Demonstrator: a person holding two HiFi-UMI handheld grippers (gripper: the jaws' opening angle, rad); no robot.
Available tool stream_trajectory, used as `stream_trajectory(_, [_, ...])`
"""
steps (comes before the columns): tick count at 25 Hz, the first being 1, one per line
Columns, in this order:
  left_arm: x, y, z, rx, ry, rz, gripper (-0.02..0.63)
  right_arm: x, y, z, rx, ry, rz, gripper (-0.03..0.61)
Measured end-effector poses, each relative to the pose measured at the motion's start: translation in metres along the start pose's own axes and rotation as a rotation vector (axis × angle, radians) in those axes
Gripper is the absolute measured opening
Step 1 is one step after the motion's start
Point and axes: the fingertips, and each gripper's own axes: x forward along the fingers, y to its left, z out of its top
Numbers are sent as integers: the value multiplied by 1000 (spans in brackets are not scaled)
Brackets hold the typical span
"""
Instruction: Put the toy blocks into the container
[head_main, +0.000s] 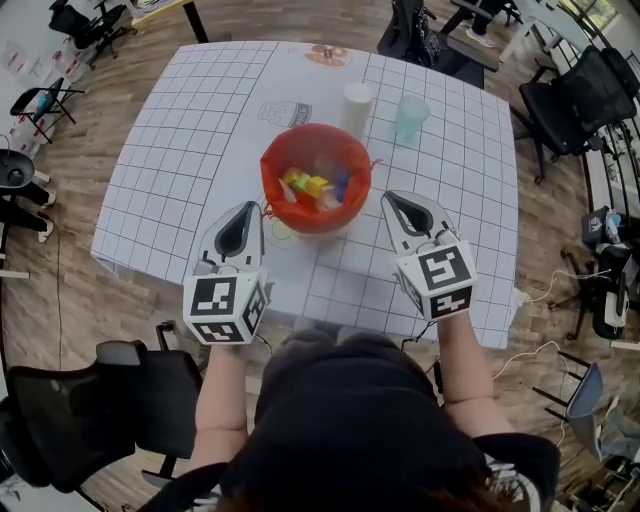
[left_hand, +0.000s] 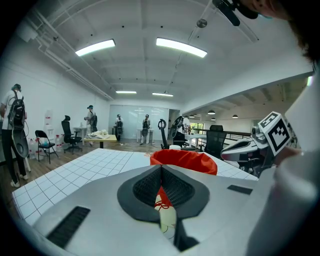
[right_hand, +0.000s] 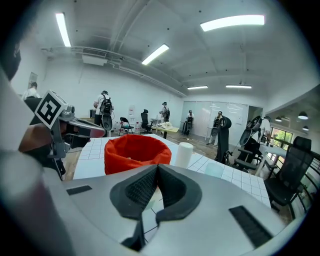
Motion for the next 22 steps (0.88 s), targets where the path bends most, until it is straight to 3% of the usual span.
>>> stream_trajectory(14, [-7, 0, -4, -3, 10, 10, 26, -9, -10, -21, 128, 16, -38, 15])
stream_trajectory(22, [-15, -1, -14, -8, 7, 5, 26, -18, -4, -24, 137, 5, -52, 15])
